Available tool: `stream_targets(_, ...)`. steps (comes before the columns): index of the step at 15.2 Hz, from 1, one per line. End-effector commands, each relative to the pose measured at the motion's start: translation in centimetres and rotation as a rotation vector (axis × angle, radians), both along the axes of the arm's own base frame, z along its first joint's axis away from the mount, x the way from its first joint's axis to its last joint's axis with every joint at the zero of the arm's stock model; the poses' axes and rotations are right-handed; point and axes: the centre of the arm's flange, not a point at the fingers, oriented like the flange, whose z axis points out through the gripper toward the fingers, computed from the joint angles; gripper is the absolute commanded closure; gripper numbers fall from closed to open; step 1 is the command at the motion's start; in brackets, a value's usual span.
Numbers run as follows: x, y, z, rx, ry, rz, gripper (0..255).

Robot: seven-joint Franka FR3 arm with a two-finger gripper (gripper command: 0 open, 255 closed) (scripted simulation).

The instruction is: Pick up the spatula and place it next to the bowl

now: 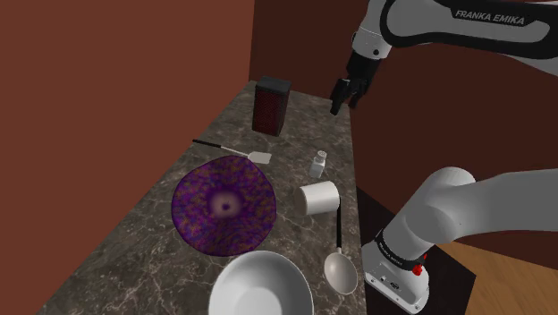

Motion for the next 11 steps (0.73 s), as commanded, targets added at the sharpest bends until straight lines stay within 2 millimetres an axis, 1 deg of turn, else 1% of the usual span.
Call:
stream_targets(1,0.0,0.0,0.0,0.0,0.0,0.0,0)
stream_targets(6,5.1,2.4,-3.2,0.001,-0.002,0.107,0)
stream_targets(11,10.0,5.4,-6.4,0.002,-0.005,0.214,0)
